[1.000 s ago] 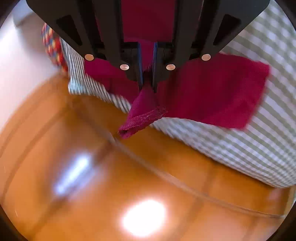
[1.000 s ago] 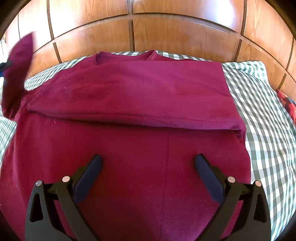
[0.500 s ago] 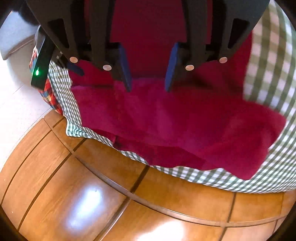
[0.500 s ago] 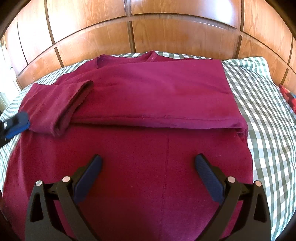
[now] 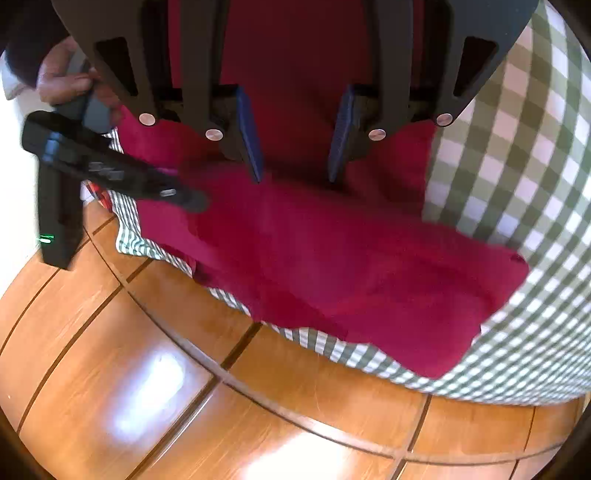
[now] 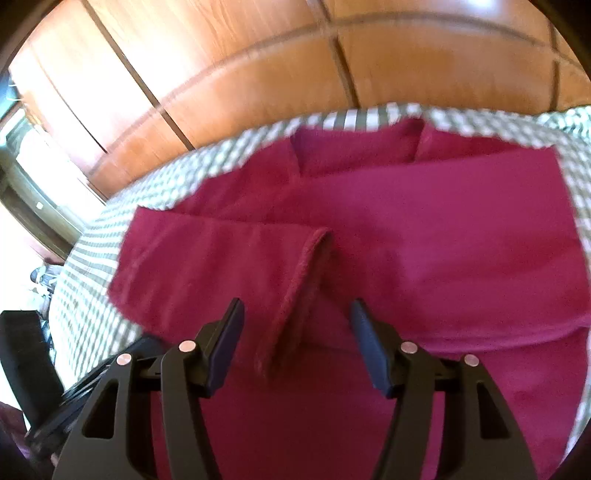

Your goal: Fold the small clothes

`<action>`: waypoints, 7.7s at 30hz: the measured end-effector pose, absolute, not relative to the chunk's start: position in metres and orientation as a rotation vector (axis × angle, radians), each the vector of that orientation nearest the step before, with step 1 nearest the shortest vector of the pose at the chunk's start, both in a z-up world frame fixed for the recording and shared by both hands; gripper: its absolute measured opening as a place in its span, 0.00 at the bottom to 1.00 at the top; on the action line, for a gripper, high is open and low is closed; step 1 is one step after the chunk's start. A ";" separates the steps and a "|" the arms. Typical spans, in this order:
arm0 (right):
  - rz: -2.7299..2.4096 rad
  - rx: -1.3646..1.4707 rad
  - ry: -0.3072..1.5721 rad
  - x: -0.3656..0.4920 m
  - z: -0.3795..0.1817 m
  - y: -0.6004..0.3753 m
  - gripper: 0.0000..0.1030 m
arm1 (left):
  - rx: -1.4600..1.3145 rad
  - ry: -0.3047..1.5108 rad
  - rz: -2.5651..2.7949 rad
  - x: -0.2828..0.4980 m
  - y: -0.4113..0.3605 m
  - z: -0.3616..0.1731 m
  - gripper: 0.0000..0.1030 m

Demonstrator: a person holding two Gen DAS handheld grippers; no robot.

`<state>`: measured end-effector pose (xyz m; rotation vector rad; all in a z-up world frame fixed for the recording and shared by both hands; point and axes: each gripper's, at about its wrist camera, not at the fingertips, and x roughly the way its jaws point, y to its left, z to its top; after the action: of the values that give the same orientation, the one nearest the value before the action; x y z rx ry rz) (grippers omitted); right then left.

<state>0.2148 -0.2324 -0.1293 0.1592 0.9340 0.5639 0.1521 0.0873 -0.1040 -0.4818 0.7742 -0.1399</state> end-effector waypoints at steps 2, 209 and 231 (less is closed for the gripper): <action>0.596 0.152 0.933 0.216 -0.122 -0.225 0.06 | -0.485 0.763 -0.129 0.155 0.091 -0.102 0.35; 0.357 0.074 0.962 0.077 -0.133 -0.461 0.12 | -0.559 0.860 -0.373 0.023 0.117 -0.092 0.28; 0.315 0.095 0.781 0.211 -0.043 -0.427 0.08 | -0.509 0.699 -0.270 0.113 0.151 -0.028 0.06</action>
<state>0.2108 -0.4270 -0.0430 0.0951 0.7808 0.3145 0.1134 0.1513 -0.0279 -0.5088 0.6992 -0.2699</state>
